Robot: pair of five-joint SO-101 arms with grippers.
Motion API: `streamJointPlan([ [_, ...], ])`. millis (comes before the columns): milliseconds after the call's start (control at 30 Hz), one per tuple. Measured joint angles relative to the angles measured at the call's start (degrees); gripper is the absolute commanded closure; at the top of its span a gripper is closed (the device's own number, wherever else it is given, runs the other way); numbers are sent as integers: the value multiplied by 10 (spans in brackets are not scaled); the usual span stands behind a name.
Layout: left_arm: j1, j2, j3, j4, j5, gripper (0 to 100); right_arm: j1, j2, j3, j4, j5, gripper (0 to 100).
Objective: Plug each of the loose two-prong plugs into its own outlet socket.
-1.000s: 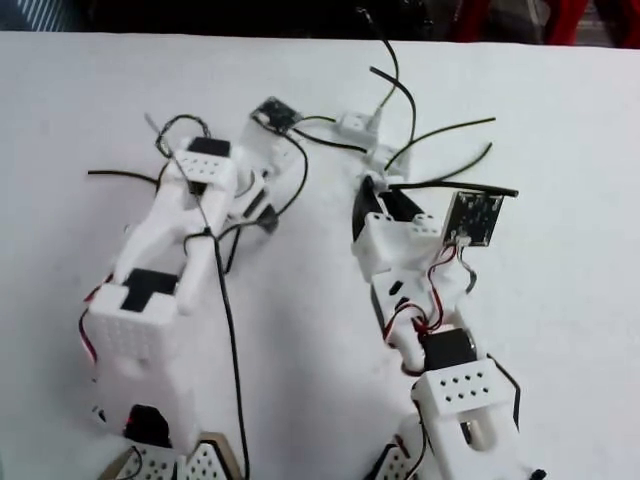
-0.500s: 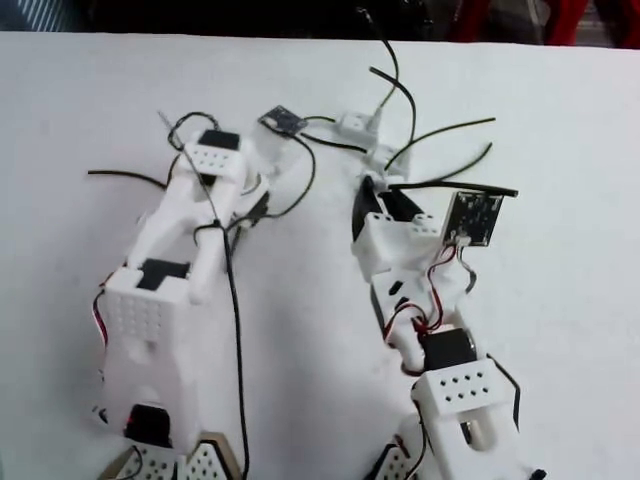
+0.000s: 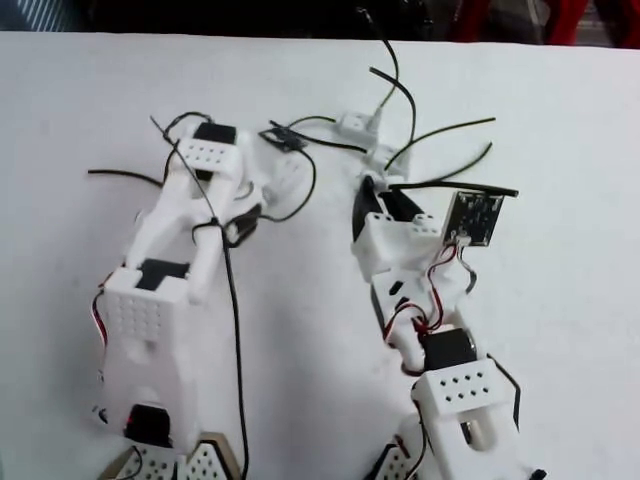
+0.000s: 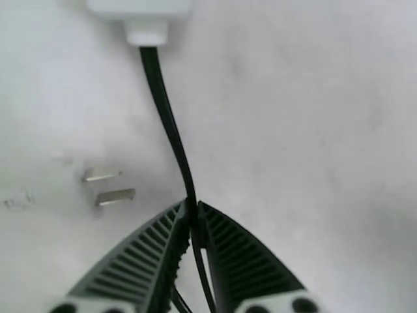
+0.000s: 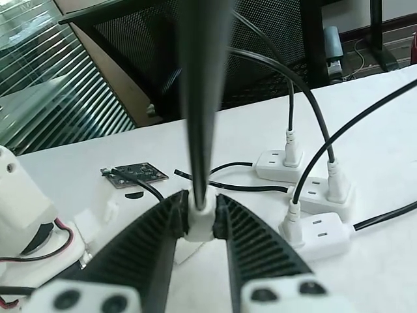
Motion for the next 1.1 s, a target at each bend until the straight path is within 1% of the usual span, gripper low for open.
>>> streamJointPlan([
  [267,0,0,0,78,0,979,0,0,0,0,0,982],
  [400,-3,0,0,89,0,979,0,0,0,0,0,981],
  [600,-26,-16,14,104,-3,979,0,0,0,0,0,981],
  [700,-30,-74,70,104,-8,979,1,0,0,0,0,981],
  [800,-29,-160,149,98,-26,978,0,0,0,0,0,981],
  [933,-29,-301,266,56,-49,975,0,0,0,0,0,981],
  [1000,-30,-361,328,25,-59,940,-1,0,0,0,0,981],
  [1100,-34,-424,412,-28,-62,835,-15,1,2,0,0,981],
])
